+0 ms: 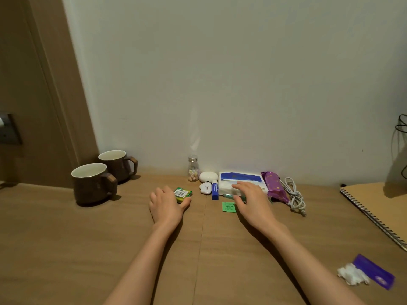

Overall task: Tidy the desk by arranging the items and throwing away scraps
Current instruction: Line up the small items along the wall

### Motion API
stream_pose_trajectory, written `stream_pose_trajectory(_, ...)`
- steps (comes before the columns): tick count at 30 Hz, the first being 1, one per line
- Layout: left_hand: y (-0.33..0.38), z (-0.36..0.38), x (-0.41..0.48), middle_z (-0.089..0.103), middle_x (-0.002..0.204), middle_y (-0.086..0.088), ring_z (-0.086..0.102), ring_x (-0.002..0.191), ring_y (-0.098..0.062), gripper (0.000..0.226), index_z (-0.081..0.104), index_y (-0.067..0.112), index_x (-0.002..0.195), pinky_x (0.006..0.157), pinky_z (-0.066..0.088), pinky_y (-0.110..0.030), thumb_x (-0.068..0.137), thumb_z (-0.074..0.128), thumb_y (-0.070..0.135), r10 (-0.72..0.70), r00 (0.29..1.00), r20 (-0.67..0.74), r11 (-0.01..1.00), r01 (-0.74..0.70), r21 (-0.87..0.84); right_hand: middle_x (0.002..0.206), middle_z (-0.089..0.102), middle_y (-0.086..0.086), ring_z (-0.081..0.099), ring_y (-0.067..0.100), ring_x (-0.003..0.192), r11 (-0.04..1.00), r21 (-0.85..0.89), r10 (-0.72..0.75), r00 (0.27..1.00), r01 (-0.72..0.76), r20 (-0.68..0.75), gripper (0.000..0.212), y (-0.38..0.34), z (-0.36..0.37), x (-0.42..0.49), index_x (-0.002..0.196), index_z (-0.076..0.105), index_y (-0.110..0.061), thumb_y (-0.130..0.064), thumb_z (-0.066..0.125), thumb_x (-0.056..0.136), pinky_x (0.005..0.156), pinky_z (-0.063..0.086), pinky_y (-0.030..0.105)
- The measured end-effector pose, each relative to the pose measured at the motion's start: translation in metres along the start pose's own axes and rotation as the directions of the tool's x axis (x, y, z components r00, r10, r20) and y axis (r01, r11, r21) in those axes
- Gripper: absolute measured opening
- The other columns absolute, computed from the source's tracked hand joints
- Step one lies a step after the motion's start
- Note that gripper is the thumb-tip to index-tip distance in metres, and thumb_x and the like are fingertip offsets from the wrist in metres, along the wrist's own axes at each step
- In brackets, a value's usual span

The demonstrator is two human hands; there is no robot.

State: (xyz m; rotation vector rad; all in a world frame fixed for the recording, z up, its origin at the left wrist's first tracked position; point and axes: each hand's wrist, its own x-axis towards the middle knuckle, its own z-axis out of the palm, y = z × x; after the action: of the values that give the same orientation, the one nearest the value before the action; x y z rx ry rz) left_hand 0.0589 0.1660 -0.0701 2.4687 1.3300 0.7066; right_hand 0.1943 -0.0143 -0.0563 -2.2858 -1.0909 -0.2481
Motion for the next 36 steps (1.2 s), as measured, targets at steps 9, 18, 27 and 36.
stream_pose_trajectory(9,-0.023,-0.013,0.015,0.056,0.123,-0.008,0.050,0.113,-0.025,0.069,0.049,0.032,0.133,0.097,0.045,-0.042,0.071,0.075,0.048,0.241,0.946,0.216,0.947,-0.180,-0.265,0.144,0.046,-0.007,0.034,0.012,0.137,0.998,-0.060,-0.029,0.999,0.030,0.018,0.037,0.012,0.006,-0.001,0.135,0.052,-0.026,-0.031,0.047,0.098,0.112,0.027,0.029)
stream_pose_trajectory(18,-0.004,0.011,0.019,0.064,0.107,-0.006,0.056,0.101,-0.027,0.033,0.065,0.032,0.117,0.084,0.048,-0.040,0.084,0.067,0.035,0.224,0.974,0.021,0.938,-0.210,-0.275,0.145,0.045,-0.007,0.033,0.011,0.138,0.999,-0.048,-0.021,1.000,0.022,0.009,0.037,0.013,0.008,-0.002,0.135,0.051,-0.026,-0.031,0.045,0.099,0.112,0.027,0.029)
stream_pose_trajectory(27,0.008,0.022,0.030,0.061,0.121,-0.006,0.047,0.108,-0.031,0.034,0.059,0.030,0.126,0.087,0.039,-0.037,0.092,0.056,0.030,0.210,0.978,0.005,0.956,-0.205,-0.210,0.143,0.048,-0.007,0.035,0.011,0.136,0.999,-0.032,-0.019,1.000,0.019,-0.017,0.036,0.015,0.011,-0.001,0.134,0.054,-0.025,-0.030,0.046,0.099,0.112,0.028,0.029)
stream_pose_trajectory(36,0.016,0.009,0.012,0.053,0.122,-0.007,0.042,0.110,-0.026,0.042,0.053,0.026,0.131,0.089,0.041,-0.036,0.090,0.058,0.034,0.213,0.967,-0.138,0.941,-0.241,-0.237,0.141,0.051,-0.004,0.037,0.011,0.135,0.997,0.083,0.003,0.999,0.000,-0.044,0.035,0.014,0.000,-0.005,0.133,0.054,-0.024,-0.027,0.047,0.099,0.111,0.029,0.030)
